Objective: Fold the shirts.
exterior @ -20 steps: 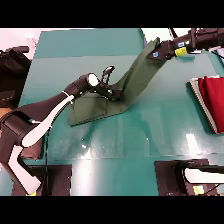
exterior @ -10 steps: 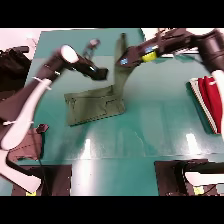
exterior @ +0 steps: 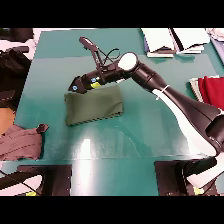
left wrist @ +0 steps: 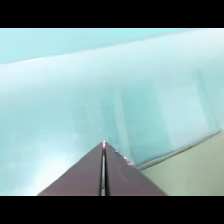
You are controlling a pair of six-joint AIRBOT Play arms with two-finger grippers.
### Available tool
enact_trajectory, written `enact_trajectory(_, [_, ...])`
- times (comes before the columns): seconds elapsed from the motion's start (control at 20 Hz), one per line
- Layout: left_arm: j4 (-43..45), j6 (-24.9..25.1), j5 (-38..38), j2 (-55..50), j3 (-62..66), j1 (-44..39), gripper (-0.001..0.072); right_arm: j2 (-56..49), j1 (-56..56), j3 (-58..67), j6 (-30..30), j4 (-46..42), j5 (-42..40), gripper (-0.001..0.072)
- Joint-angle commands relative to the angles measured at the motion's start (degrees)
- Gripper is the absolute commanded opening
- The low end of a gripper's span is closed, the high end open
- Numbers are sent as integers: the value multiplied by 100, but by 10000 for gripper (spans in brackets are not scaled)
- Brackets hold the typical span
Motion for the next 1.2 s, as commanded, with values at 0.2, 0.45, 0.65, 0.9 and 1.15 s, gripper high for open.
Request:
enact_trajectory(0.2, [-981,48,-31,-83,-4,127,26,975,-1978,-2011,710,-1897,551,384])
enact_trajectory(0.45, [-1071,212,155,-205,-188,-133,26,487,-2855,-3008,929,-960,608,663])
enact_trajectory(0.65, [-1043,308,345,-205,-254,-457,26,-247,-2389,-2992,634,81,481,654])
enact_trajectory(0.9, [-1056,302,350,-205,-254,-485,26,-918,-1543,-2291,391,682,170,490])
enact_trajectory(1.15, [-1082,195,302,-205,-254,-575,25,-1064,-1274,-1193,396,46,-345,20])
